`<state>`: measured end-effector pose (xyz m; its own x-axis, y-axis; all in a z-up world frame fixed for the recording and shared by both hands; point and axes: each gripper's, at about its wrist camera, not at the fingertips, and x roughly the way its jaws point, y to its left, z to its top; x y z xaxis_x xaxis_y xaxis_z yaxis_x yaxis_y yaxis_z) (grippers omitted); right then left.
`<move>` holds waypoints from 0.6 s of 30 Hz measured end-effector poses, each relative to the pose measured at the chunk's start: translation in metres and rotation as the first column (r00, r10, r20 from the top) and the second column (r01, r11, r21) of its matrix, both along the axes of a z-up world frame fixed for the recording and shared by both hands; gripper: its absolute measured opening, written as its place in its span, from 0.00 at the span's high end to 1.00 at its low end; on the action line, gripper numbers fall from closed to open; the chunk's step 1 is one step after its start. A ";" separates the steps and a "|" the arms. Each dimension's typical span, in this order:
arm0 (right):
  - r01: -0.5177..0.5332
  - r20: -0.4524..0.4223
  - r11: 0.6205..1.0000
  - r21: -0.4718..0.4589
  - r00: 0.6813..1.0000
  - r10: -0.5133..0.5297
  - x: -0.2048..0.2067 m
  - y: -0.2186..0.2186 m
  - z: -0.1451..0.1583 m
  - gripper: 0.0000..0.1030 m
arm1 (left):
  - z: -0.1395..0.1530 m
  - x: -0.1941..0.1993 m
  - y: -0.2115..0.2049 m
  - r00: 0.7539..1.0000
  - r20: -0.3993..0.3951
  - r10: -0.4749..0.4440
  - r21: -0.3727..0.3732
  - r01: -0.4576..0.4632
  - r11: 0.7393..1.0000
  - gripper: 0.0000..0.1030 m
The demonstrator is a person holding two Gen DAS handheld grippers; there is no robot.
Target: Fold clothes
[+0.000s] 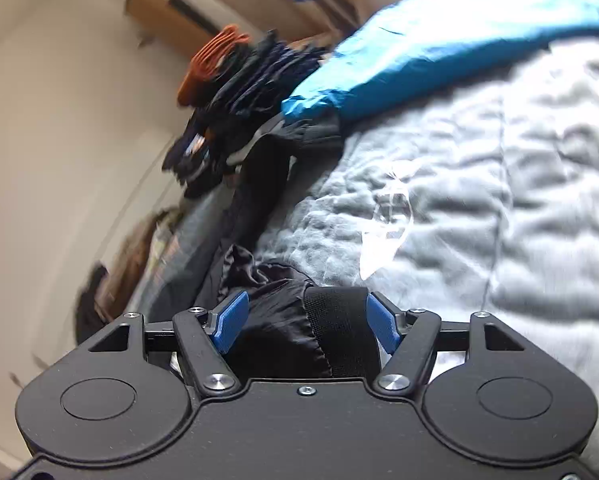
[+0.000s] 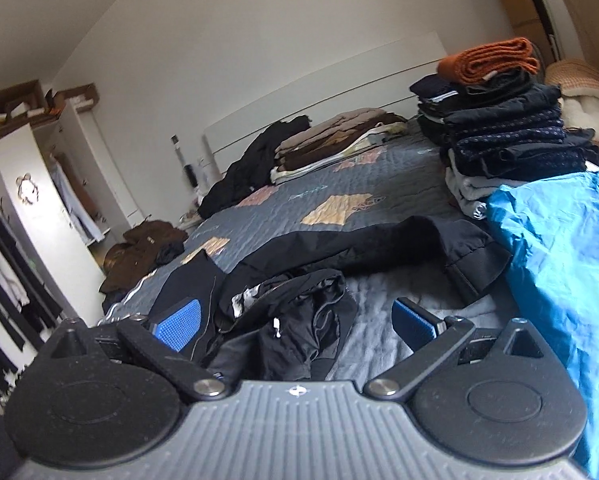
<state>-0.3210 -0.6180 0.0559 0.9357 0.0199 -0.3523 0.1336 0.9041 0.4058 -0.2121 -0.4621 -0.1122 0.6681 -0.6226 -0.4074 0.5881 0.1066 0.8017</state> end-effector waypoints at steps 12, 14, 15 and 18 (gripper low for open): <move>-0.032 -0.044 0.999 -0.043 0.999 0.030 -0.004 0.011 -0.001 0.01 | -0.085 0.026 -0.024 0.908 0.399 -0.126 0.275 0.013 0.961 0.37; -0.015 -0.049 0.999 -0.035 0.999 0.013 -0.004 0.007 -0.004 0.01 | -0.088 0.034 -0.029 0.904 0.408 -0.123 0.276 0.006 0.961 0.57; -0.010 -0.052 0.999 -0.031 0.999 0.008 -0.004 0.006 -0.005 0.01 | -0.090 0.037 -0.032 0.905 0.409 -0.119 0.273 0.003 0.962 0.66; -0.009 -0.060 1.000 -0.027 0.998 0.007 -0.001 0.005 -0.008 0.01 | -0.073 0.046 -0.037 0.947 0.315 -0.054 0.197 -0.010 0.980 0.88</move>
